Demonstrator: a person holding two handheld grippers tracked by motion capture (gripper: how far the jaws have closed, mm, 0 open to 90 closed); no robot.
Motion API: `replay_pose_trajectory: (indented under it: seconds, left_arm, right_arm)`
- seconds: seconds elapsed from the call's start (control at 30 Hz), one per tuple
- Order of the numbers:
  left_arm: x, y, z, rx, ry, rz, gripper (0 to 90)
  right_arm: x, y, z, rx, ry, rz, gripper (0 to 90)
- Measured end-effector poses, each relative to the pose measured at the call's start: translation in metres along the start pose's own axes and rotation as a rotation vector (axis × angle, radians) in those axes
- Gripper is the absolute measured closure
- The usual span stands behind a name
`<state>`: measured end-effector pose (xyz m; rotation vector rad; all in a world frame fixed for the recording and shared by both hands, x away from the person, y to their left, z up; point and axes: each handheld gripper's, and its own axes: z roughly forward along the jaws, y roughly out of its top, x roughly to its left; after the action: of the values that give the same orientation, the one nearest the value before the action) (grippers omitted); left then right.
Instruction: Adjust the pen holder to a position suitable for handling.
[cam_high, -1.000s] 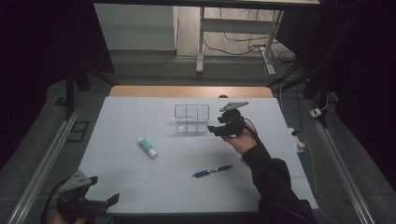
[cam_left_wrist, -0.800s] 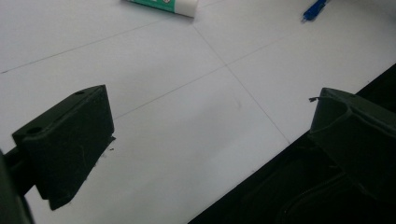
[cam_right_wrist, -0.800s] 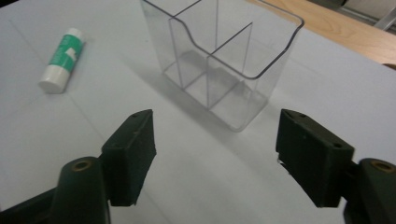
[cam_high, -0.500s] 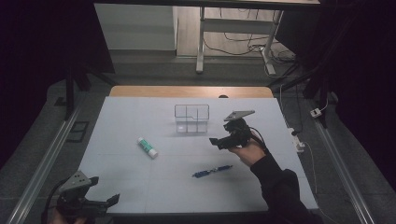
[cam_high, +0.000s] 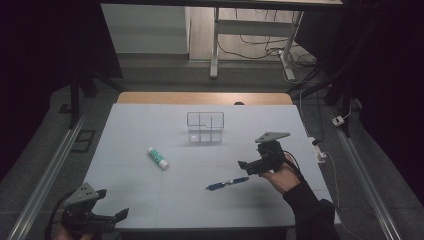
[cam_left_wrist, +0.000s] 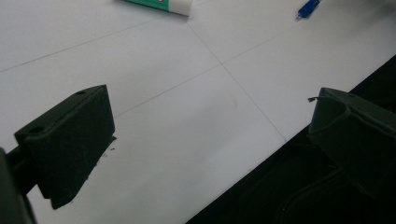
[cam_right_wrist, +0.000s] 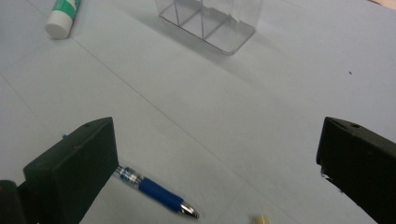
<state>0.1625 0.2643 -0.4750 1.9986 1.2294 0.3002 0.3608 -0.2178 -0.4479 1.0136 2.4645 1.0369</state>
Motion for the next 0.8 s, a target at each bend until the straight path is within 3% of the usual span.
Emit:
replay_pose_trajectory:
  seconds: [0.37,0.8]
  left_arm:
    - [0.000,0.000,0.000,0.000,-0.003,0.000,0.2]
    - [0.000,0.000,0.000,0.004,0.001,0.002,0.3]
  right_arm:
    - [-0.006,-0.027,-0.015,0.021,-0.043,0.011,0.0]
    - [-0.014,-0.046,-0.023,0.058,-0.070,0.031,0.0]
